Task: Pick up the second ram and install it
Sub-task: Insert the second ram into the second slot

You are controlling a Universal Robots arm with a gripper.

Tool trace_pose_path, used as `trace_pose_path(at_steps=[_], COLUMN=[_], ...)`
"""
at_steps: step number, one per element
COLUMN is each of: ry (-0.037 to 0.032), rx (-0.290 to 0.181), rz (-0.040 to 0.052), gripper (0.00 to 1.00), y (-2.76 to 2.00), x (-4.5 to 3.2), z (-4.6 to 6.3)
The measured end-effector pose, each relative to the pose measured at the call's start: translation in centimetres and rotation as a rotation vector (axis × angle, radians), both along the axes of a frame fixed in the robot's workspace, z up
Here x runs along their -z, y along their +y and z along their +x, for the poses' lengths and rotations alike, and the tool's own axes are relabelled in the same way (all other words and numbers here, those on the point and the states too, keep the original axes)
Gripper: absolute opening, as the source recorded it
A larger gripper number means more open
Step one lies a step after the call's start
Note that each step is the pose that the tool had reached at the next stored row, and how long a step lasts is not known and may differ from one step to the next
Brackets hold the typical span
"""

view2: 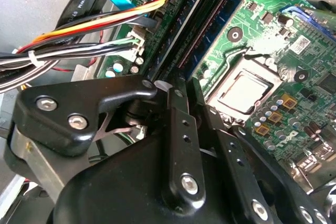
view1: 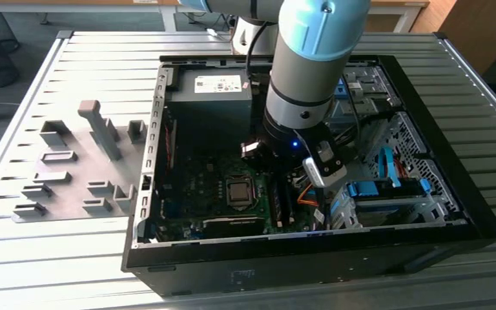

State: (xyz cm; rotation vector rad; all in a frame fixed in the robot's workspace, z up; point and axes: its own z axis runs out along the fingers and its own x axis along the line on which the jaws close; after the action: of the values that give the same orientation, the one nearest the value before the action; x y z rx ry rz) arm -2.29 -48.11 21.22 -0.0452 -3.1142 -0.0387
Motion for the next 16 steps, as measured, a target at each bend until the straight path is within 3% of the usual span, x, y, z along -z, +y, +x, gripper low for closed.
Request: trace_pose_path(at_steps=[3, 9, 11, 13, 16], ry=[-0.0001, -0.0001, 0.0, -0.0001, -0.0001], rx=[0.0, 0.0, 0.0, 0.0, 0.0], rz=[0.0, 0.0, 0.0, 0.0003, 0.0001], gripper=[0.21, 0.21, 0.2, 0.11, 0.11], y=[0.0, 0.0, 0.0, 0.01, 0.0], x=[-0.17, -1.65, -1.82, -1.87, -1.89], z=[0.0, 0.0, 0.0, 0.0, 0.0])
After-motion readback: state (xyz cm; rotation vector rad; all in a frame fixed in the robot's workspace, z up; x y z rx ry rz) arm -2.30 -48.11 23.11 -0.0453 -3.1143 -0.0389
